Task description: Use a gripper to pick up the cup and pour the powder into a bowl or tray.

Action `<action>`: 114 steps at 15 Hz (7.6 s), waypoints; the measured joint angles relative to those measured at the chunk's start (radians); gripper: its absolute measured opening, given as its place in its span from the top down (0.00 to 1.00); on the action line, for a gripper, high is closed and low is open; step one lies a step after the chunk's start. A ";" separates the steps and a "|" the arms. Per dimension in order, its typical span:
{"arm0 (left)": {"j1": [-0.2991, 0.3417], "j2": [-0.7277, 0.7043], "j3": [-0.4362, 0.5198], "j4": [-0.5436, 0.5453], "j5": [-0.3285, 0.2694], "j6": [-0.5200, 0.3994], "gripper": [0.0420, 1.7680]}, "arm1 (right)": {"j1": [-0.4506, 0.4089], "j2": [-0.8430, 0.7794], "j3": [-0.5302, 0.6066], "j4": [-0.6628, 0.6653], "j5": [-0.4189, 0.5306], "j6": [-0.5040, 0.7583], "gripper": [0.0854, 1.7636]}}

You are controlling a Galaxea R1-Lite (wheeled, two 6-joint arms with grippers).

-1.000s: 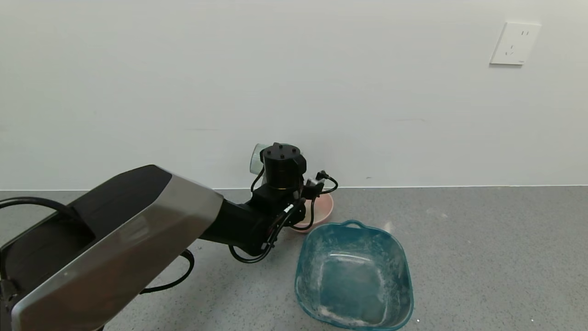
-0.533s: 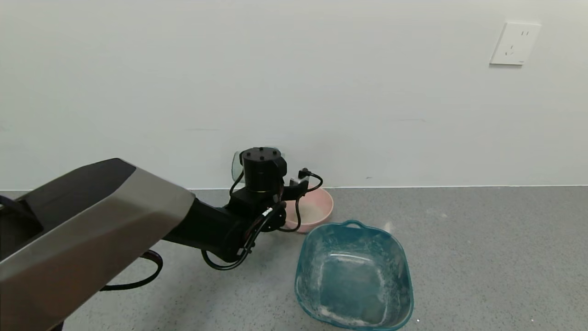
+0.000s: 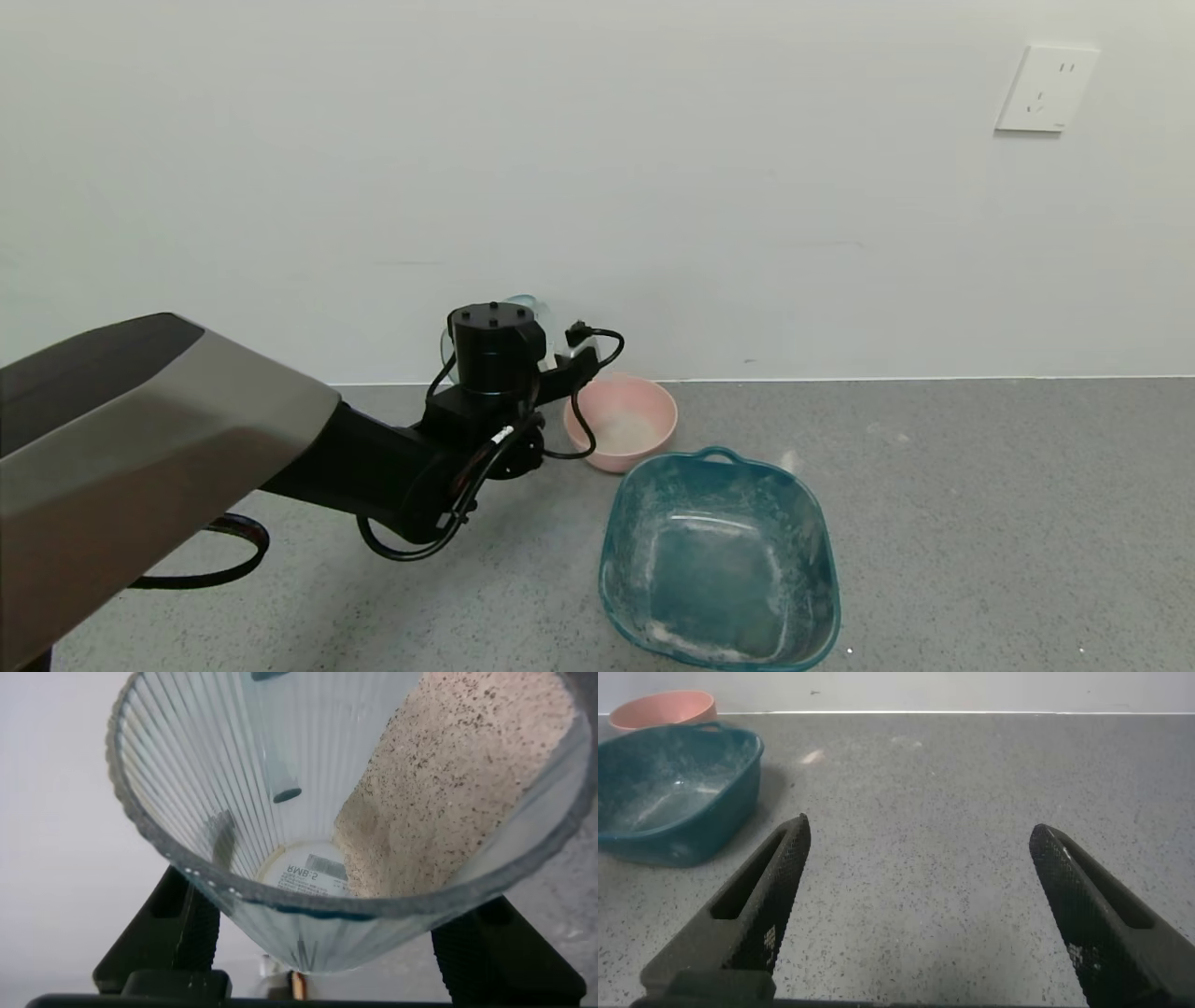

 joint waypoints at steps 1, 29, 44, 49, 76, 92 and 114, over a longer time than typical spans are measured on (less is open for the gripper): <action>0.009 -0.012 0.018 0.001 -0.017 -0.032 0.28 | 0.000 0.000 0.000 0.000 0.000 0.000 0.03; 0.229 -0.164 0.419 -0.164 -0.564 -1.139 0.28 | 0.000 0.000 0.000 0.000 0.000 0.000 0.03; 0.274 0.147 0.291 -0.356 -0.485 -1.321 0.29 | 0.000 0.000 0.000 0.000 0.000 0.000 0.03; 0.271 0.209 0.269 -0.354 -0.476 -1.346 0.29 | 0.000 0.000 0.000 0.000 0.000 0.000 0.03; 0.261 0.060 0.395 -0.234 -0.500 -1.375 0.07 | 0.000 0.000 0.000 0.000 0.000 0.000 0.03; 0.262 -1.099 0.699 0.488 -0.637 -1.243 0.04 | 0.000 0.000 0.000 0.000 0.000 0.000 0.03; 0.514 -2.067 0.889 0.873 -0.713 -1.201 0.03 | 0.000 0.000 0.000 0.000 0.000 0.000 0.03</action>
